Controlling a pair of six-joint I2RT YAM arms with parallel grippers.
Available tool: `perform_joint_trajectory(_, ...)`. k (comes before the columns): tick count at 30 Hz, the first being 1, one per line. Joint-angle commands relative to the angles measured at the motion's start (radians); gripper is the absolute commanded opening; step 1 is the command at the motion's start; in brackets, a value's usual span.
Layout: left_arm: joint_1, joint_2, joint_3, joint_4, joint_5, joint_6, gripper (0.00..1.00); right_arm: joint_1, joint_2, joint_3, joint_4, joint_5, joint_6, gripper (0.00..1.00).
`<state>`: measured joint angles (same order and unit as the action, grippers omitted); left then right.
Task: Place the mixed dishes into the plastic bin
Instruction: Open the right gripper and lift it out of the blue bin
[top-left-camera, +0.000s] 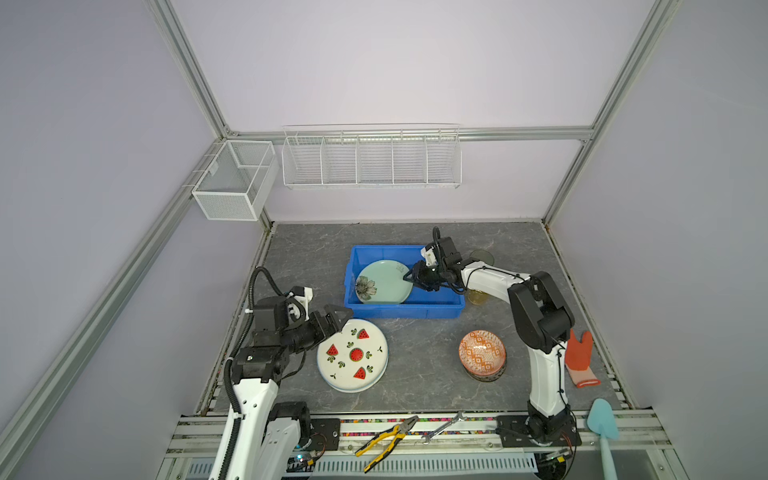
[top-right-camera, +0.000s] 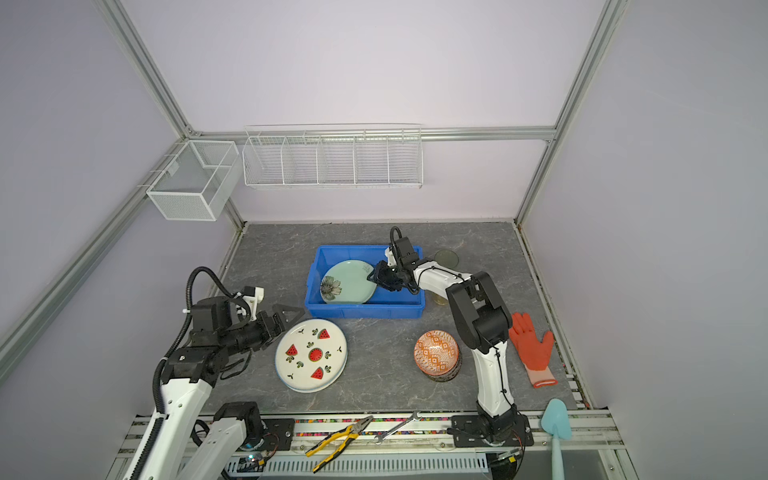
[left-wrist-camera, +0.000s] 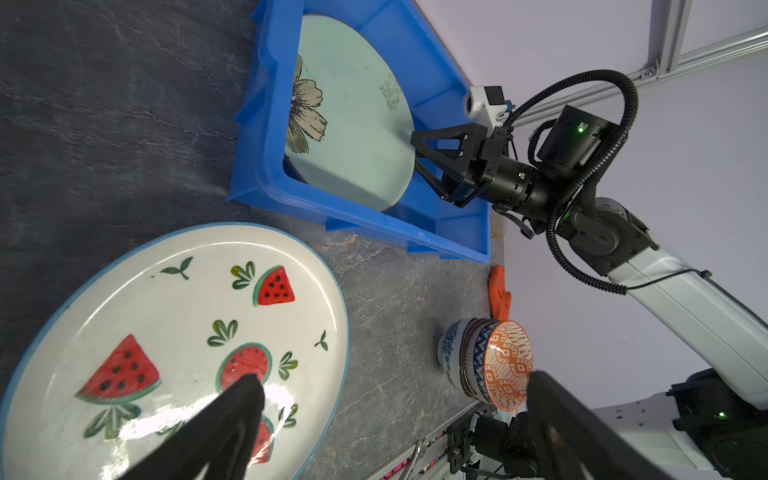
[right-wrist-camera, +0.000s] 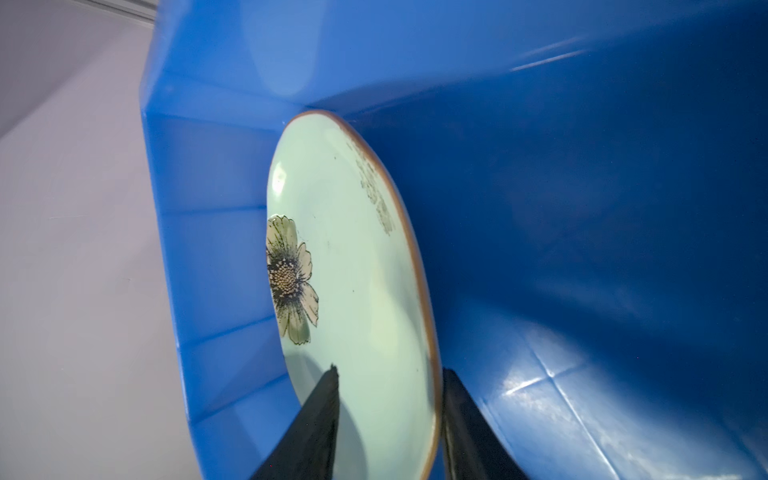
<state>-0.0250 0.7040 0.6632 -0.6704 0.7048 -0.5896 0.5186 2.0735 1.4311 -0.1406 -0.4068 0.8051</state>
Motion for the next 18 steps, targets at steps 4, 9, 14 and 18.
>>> perform_joint_trajectory(4,0.007,0.008,-0.002,-0.01,-0.024,-0.012,0.98,0.001,-0.052,0.037,-0.082,0.072,-0.08,0.43)
perform_joint_trajectory(9,0.007,0.009,0.023,-0.097,-0.119,-0.02,0.98,0.007,-0.108,0.053,-0.163,0.125,-0.142,0.44)
perform_joint_trajectory(14,0.007,0.045,0.136,-0.365,-0.298,0.001,0.98,0.013,-0.191,0.049,-0.225,0.145,-0.202,0.53)
perform_joint_trajectory(18,0.007,0.045,0.167,-0.457,-0.387,0.013,0.98,0.043,-0.274,0.031,-0.276,0.143,-0.26,0.88)
